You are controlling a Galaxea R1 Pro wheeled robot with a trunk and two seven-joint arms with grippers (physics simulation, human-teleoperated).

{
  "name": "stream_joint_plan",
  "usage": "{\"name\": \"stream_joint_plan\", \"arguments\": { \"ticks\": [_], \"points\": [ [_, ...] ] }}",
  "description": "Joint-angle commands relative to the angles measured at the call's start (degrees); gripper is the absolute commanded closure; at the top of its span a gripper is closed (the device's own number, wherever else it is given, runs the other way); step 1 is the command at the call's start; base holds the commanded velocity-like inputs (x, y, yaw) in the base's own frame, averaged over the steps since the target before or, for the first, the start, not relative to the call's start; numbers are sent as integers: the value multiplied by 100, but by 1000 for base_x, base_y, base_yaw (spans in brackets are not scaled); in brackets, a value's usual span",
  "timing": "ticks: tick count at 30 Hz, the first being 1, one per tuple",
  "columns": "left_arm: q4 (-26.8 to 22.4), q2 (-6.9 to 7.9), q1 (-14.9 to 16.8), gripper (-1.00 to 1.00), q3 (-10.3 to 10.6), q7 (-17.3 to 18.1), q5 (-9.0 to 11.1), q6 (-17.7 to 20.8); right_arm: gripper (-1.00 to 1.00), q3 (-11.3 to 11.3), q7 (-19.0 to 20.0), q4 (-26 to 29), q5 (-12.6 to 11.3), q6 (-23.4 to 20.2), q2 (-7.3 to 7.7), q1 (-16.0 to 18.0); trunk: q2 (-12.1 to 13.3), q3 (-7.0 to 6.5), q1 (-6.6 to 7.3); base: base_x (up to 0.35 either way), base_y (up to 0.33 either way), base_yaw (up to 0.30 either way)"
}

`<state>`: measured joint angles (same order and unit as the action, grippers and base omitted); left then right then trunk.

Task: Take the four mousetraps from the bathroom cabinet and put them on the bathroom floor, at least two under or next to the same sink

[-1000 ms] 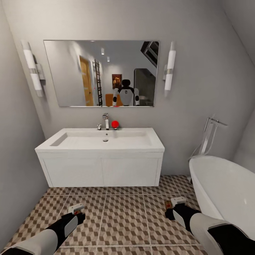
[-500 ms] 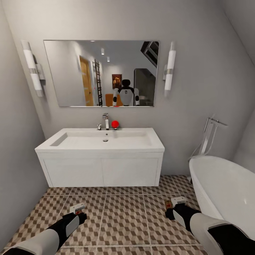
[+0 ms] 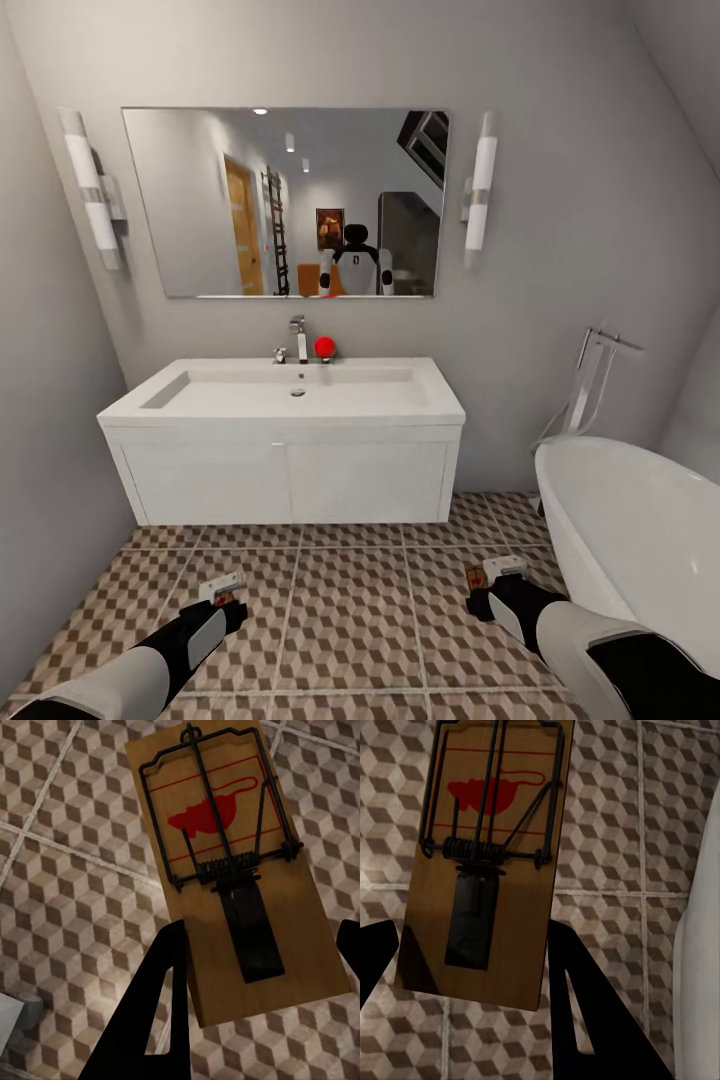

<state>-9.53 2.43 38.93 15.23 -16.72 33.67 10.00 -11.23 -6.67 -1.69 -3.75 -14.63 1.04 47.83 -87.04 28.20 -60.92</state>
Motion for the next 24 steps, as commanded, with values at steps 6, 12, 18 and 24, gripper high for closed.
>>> {"name": "stream_joint_plan", "arguments": {
  "ticks": [6, 12, 18, 24],
  "points": [
    [-6, 12, 1, 100, 55, -42, 9, 32, 100, -46, 21, -7, -31, -7, 1, 7, -246, 114, -132, 0, 0, 0],
    [29, 15, 1, 100, 58, -42, 10, -83, 100, -46, 46, -7, -30, 0, 1, 7, -486, 222, -264, 0, 0, 0],
    [59, 19, 1, 100, 59, -42, 16, -349, 100, -46, 81, -7, -30, 10, 1, 7, -727, 330, -396, 0, 0, 0],
    [65, 21, 1, 100, 59, -42, 6, -416, 100, -46, 79, -7, -27, 1, -2, 7, -968, 437, -528, 0, 0, 0]
  ]
}}
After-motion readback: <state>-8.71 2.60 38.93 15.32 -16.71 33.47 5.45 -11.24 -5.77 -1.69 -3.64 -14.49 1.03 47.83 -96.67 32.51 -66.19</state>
